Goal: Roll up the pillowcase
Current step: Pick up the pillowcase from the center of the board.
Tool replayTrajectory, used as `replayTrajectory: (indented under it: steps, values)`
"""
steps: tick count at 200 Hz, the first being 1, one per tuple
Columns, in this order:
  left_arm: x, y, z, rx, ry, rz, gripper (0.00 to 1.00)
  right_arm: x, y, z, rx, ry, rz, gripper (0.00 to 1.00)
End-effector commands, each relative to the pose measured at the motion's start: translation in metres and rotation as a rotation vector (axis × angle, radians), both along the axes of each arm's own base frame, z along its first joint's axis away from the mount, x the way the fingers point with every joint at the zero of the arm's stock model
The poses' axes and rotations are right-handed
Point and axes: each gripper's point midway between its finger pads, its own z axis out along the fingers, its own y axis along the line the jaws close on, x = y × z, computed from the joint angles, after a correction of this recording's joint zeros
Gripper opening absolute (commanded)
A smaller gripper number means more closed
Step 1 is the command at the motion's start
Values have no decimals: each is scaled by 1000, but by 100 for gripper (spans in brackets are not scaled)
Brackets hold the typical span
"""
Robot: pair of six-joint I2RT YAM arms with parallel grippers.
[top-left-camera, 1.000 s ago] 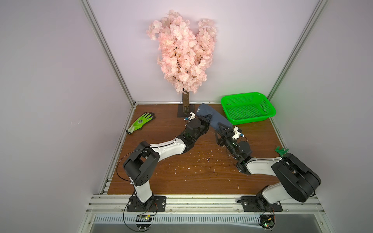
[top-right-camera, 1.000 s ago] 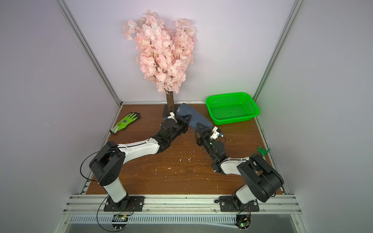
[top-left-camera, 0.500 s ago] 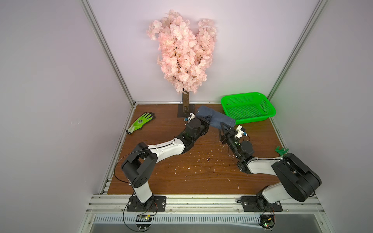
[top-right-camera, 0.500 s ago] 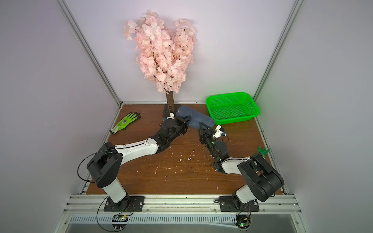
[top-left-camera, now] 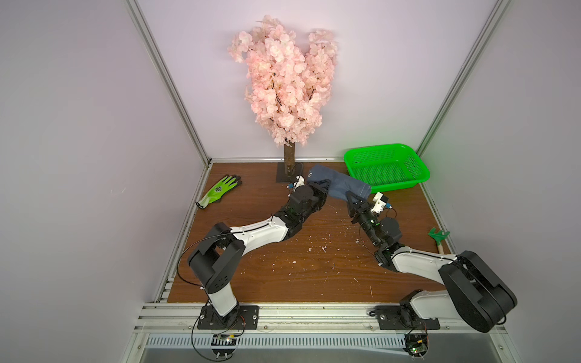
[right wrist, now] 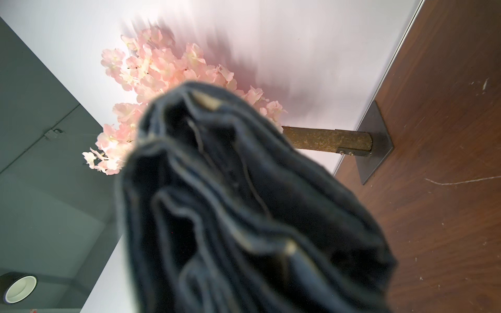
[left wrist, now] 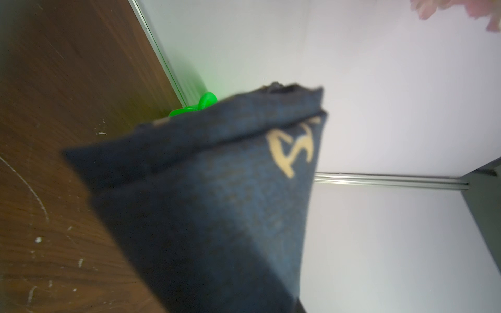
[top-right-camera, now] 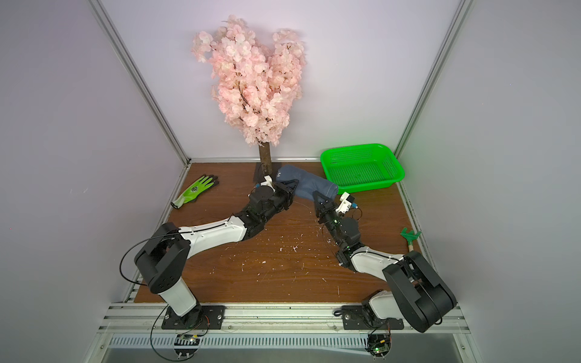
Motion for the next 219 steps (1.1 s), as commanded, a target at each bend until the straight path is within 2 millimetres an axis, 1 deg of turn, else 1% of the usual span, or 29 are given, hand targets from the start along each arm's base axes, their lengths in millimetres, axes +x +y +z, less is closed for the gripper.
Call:
replayTrajectory:
  steps: [1, 18, 24, 37, 45, 64, 67, 83, 100, 124, 145, 159, 169, 176, 177, 178, 180, 201, 219]
  values:
    - [20, 12, 9, -13, -80, 41, 30, 13, -21, 21, -42, -56, -48, 0]
    - [30, 8, 5, -14, -111, 22, 30, 21, -24, 27, -55, -70, -11, 0]
    - [33, 6, 5, -24, -124, 13, 29, 24, -25, 29, -101, -90, 0, 0]
    - [40, 2, 3, -39, -143, -9, 29, 31, -27, 31, -142, -91, 21, 0]
    - [44, 0, 6, -29, -163, -15, 29, 36, -29, 31, -161, -91, 33, 0]
    - [58, 1, 6, 1, -199, -22, 30, 45, -37, 33, -191, -103, 50, 0]
    - [59, 1, 6, 7, -204, -24, 30, 45, -35, 34, -198, -109, 73, 0]
    - [72, 5, 7, 40, -235, -24, 30, 53, -37, 36, -231, -119, 100, 0]
    - [86, 4, 3, 47, -249, -43, 31, 66, -39, 35, -268, -124, 130, 0]
    - [100, -3, -7, 63, -259, -69, 33, 90, -55, 28, -304, -121, 151, 0]
    - [110, -9, -15, 72, -258, -79, 35, 111, -69, 29, -344, -133, 165, 0]
    - [117, -14, -25, 79, -249, -84, 35, 124, -76, 30, -375, -139, 175, 0]
    - [122, -18, -28, 79, -254, -87, 35, 134, -84, 29, -393, -134, 178, 0]
    - [124, -21, -36, 83, -244, -93, 36, 143, -91, 25, -407, -123, 182, 0]
    - [126, -22, -29, 75, -258, -92, 36, 144, -91, 24, -409, -122, 183, 0]
    - [127, -23, -26, 72, -265, -91, 36, 145, -92, 24, -411, -120, 184, 0]
    - [129, -24, -24, 69, -269, -91, 36, 148, -93, 23, -414, -121, 187, 0]
    - [140, -30, -29, 76, -274, -90, 36, 168, -110, 9, -446, -94, 203, 0]
    - [146, -38, -39, 83, -262, -107, 36, 183, -124, -3, -472, -67, 211, 0]
